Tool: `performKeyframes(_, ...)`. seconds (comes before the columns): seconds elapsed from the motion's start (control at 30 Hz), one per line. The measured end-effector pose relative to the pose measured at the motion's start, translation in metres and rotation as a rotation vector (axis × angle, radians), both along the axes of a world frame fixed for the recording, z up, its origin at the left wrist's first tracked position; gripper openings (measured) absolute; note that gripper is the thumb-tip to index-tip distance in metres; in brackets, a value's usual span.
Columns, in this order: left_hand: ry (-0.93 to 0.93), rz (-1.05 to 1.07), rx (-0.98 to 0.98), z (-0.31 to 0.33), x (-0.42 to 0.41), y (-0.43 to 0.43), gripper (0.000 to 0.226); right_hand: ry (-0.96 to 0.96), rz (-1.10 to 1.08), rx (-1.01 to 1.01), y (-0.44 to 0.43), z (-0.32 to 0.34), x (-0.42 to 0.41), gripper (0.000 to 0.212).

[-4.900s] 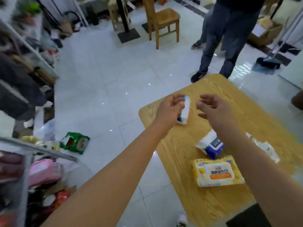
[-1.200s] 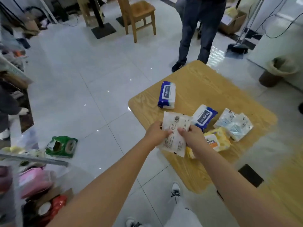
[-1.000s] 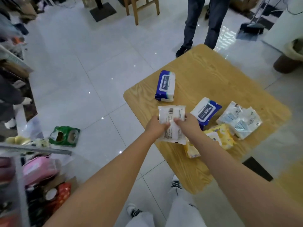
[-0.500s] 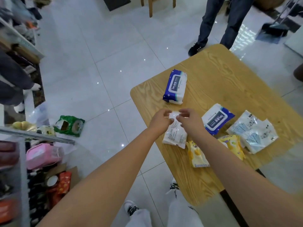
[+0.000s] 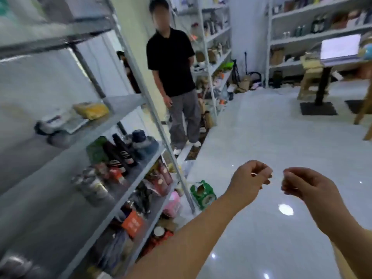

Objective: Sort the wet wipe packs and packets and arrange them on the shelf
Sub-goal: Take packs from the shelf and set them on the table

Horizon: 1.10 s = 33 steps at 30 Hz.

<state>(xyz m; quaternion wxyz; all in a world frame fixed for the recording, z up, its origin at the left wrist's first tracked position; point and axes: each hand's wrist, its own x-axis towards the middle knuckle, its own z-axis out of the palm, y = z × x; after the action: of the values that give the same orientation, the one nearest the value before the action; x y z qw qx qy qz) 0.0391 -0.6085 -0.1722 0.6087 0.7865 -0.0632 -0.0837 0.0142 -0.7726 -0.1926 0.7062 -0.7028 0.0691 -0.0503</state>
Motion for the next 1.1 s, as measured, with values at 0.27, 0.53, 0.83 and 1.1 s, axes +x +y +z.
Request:
performKeyframes(0.27,-0.197,0.505,-0.074,0.111,0.007,0.269,0.013,-0.184,0.384,-0.02,0.27,0.107,0.077,0.008)
performKeyframes(0.53,-0.172,0.821,-0.181,0.143,0.012,0.425,0.017,-0.193,0.678,-0.062,0.46,0.161,0.117,0.006)
performKeyframes(0.83,-0.071,1.068,-0.193,0.178,0.089,0.525,0.031,-0.346,0.696,-0.446,0.571,0.199,0.238,0.042)
performKeyframes(1.1,0.121,1.187,-0.316,0.196,0.201,0.577,0.038,-0.11,0.776,-0.566,0.642,0.213,0.359,0.056)
